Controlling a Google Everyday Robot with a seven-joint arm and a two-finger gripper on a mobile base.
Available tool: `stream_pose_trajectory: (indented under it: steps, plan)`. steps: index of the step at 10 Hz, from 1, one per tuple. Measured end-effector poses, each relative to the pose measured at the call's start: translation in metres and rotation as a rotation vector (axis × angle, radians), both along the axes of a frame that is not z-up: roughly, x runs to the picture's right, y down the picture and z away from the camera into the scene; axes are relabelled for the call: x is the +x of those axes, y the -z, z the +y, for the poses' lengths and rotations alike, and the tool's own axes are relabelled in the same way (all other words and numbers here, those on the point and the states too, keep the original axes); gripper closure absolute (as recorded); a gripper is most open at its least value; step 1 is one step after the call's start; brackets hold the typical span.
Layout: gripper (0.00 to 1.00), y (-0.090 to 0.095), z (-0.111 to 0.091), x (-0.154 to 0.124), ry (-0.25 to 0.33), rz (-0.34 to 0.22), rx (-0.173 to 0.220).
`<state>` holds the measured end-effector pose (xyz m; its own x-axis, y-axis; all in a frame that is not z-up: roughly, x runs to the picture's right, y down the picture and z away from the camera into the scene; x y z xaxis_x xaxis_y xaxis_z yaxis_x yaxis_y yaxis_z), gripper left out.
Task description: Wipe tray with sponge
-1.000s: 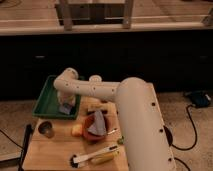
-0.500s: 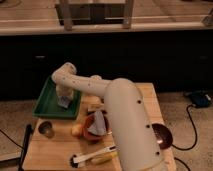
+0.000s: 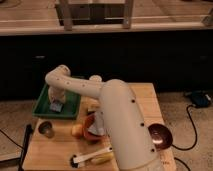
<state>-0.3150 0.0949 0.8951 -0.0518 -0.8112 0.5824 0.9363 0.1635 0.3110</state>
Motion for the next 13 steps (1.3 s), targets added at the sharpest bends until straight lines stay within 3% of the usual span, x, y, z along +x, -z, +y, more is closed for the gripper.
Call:
stream_pose_trajectory:
  steps: [2, 6, 8, 11, 13]
  plan:
    - [1.0, 0.005, 0.004, 0.013, 0.001, 0.01, -0.002]
    - [1.0, 0.005, -0.012, 0.082, -0.046, 0.087, 0.029]
    - [1.0, 0.0, -0.025, 0.088, -0.058, 0.101, 0.052]
    - [1.0, -0.015, -0.045, 0.065, -0.068, 0.11, 0.075]
    - [1.0, -0.025, -0.057, 0.021, -0.056, 0.076, 0.077]
